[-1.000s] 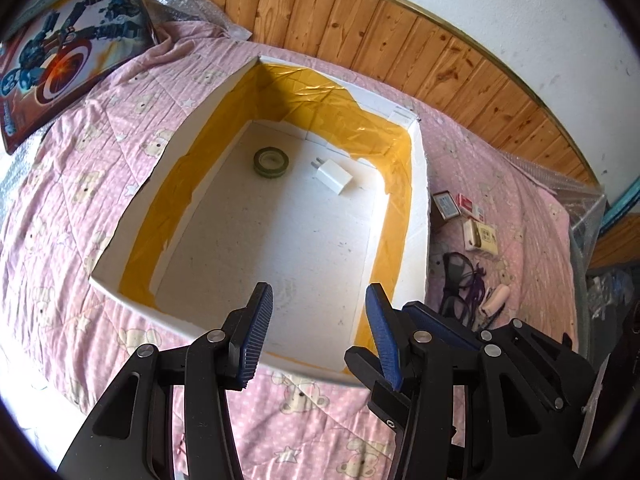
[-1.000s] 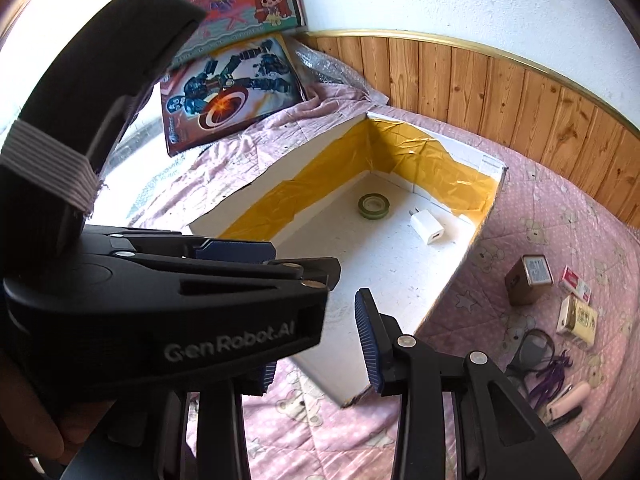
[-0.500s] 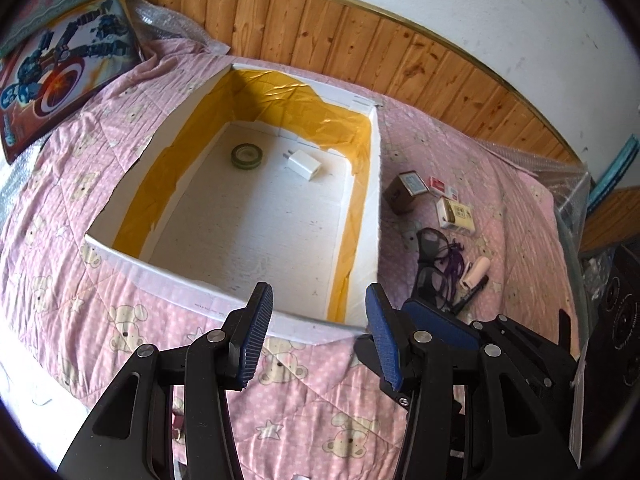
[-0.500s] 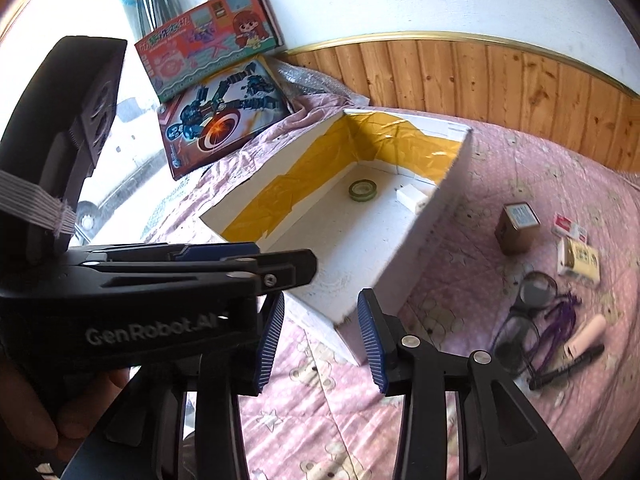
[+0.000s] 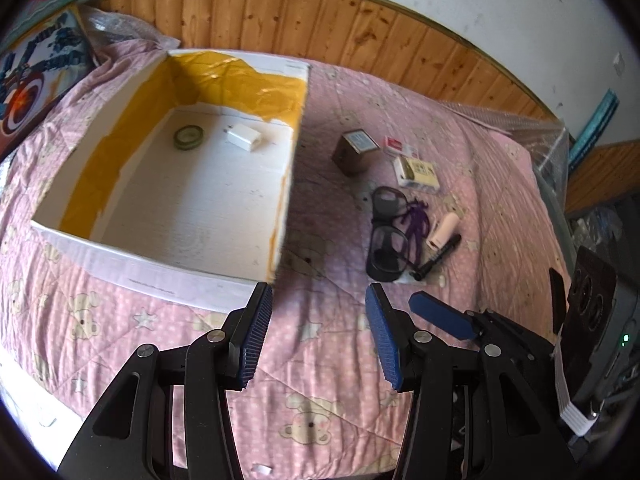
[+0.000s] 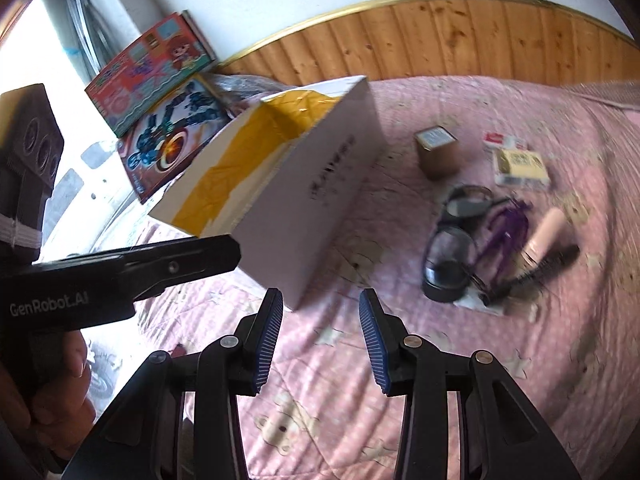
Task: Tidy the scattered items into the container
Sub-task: 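Withdraw both tools from the box back toward the remaining items, then grasp the black glasses with the left tool while the right tool grasps the pink stapler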
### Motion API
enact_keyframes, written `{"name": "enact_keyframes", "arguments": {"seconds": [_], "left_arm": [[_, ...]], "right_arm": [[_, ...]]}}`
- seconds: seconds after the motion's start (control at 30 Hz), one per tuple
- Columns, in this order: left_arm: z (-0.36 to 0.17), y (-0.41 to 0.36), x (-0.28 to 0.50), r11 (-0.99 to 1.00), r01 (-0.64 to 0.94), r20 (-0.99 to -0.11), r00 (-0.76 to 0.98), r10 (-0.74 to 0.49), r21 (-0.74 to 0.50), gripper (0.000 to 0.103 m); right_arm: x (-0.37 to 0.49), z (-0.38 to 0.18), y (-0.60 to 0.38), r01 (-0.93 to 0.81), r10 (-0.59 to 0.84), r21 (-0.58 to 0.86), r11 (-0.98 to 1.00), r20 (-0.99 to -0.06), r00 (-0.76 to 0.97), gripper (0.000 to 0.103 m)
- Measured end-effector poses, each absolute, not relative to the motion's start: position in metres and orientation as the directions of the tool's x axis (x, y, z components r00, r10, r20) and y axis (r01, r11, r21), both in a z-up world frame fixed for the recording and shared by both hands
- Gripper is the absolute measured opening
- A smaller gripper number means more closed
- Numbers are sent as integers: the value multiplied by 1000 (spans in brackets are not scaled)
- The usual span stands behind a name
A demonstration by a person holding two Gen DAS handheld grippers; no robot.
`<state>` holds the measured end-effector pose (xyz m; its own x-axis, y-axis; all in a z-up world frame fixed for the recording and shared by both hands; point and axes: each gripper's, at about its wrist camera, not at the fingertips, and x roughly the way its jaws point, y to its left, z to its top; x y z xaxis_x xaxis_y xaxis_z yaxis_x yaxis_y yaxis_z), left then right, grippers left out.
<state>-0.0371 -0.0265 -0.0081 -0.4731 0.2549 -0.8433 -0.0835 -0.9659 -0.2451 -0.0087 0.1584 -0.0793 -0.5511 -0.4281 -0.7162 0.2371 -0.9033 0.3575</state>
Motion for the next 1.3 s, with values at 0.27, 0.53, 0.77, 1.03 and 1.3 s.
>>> {"name": "enact_keyframes", "arguments": {"seconds": [0.27,0.53,0.77,1.03,1.3], "left_arm": [[-24,24,-51,-956,-165,-859,-422,290,-242,51],[-46,64,-83,-949,-211,-875,-378,301,-235,51],[-64,81,-116,-949,-218,-889,-351,296,-230,51],[-83,98,-155,-955,-205,-899,-340,277,-216,51],[-116,96,-184,-967,-159,-922,-305,239,-198,51]], "right_arm": [[-7,-102,218,66,-396,441,-895,-719,-571,42],[-14,-121,270,-74,-399,539,-839,-702,-589,42],[-28,-135,300,-173,-409,607,-776,-692,-596,42],[-56,-133,318,-203,-357,574,-793,-709,-608,42],[-93,-143,324,-240,-270,484,-841,-762,-589,49]]}}
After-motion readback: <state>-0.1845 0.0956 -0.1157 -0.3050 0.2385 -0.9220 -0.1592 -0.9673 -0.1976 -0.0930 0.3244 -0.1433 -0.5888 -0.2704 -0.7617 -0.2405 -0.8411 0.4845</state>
